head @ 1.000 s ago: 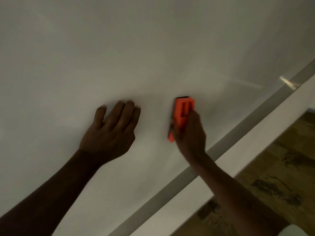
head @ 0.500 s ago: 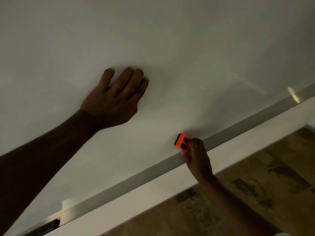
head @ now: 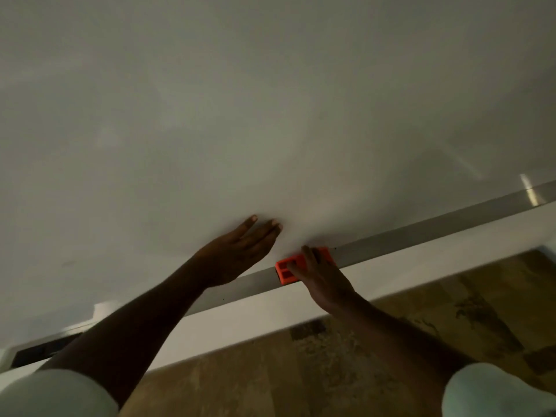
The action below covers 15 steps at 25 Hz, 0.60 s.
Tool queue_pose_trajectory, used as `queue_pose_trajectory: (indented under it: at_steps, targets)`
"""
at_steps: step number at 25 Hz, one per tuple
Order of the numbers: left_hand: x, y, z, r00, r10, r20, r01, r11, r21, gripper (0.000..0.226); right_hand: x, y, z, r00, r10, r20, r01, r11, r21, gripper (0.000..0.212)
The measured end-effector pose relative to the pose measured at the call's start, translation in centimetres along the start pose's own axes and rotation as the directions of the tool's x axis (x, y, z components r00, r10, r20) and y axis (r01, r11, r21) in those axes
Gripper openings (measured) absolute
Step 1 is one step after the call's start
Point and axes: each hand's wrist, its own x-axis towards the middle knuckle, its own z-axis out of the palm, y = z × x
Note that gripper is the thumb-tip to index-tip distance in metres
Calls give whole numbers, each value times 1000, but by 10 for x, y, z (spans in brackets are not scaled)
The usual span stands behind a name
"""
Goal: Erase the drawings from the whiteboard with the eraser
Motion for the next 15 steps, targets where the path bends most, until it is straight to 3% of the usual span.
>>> queue_pose_trajectory:
  at_steps: [4, 9, 11, 15]
  targets:
    - [-1, 25, 7, 999, -38, 23, 38, 999, -18, 51, -5, -3, 7, 999, 19, 46, -18, 1000, -18, 61]
    - [2, 46, 3, 982, -174, 68, 180, 977, -111, 53, 3, -5, 4, 999, -3, 50, 1, 1000, 30, 50]
    - [6, 54, -2, 971, -202, 131, 223, 961, -167, 55, 3, -6, 0, 995, -65, 69, 53, 985, 164, 41]
    - [12, 68, -21, 926, -259, 274, 325, 917, -232, 66, 5, 0, -27, 997, -59, 51, 55, 995, 88, 54]
